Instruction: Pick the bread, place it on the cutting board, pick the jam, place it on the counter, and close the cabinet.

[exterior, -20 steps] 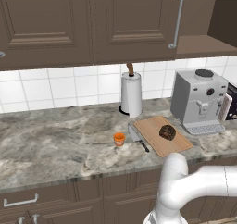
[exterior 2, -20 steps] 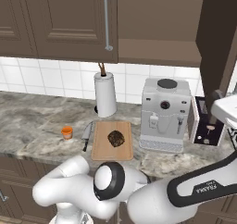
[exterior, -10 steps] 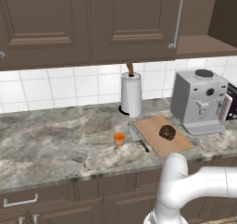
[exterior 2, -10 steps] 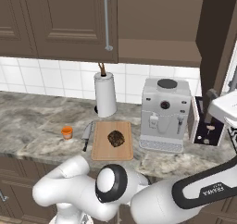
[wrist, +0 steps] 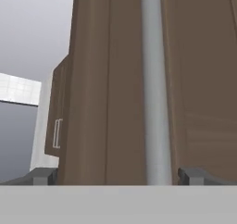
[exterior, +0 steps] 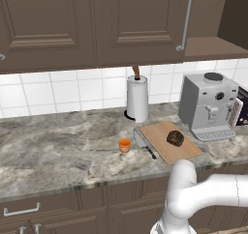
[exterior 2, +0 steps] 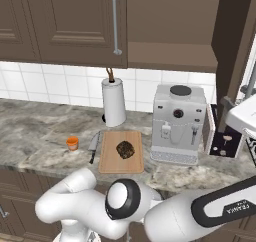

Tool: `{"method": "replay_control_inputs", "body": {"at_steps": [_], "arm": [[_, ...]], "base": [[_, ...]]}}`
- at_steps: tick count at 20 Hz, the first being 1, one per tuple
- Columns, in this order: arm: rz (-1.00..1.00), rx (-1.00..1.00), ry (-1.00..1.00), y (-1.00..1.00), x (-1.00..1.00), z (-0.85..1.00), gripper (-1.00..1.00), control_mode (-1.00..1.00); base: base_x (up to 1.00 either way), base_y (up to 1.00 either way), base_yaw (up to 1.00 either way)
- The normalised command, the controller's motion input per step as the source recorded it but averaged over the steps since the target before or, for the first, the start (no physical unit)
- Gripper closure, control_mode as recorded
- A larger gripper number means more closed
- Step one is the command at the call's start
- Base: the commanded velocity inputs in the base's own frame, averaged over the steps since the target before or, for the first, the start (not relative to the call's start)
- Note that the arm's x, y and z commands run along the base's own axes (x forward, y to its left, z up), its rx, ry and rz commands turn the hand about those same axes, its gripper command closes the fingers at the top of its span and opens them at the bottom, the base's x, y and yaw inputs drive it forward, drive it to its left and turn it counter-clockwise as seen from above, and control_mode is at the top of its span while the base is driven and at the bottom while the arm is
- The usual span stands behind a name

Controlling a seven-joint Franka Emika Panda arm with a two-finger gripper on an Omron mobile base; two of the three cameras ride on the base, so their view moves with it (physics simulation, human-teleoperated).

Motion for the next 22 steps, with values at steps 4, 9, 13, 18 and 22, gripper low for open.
{"method": "replay_control_inputs", "body": {"at_steps": [4, 9, 13, 18, 22], "arm": [[0.05, 0.00, -0.04, 0.16, 0.49, -0.17, -1.00, -1.00], [0.01, 0.00, -0.01, 0.28, 0.49, -0.14, -1.00, -1.00], [0.00, 0.00, 0.00, 0.36, 0.45, -0.06, -1.00, -1.00], [0.00, 0.00, 0.00, 0.45, 0.47, -0.11, -1.00, -1.00], [0.01, 0.00, 0.00, 0.50, 0.56, -0.15, -1.00, -1.00]], "base": [[0.00, 0.00, 0.00], [0.00, 0.00, 0.00], [0.00, 0.00, 0.00], [0.00, 0.00, 0.00], [0.00, 0.00, 0.00]]}}
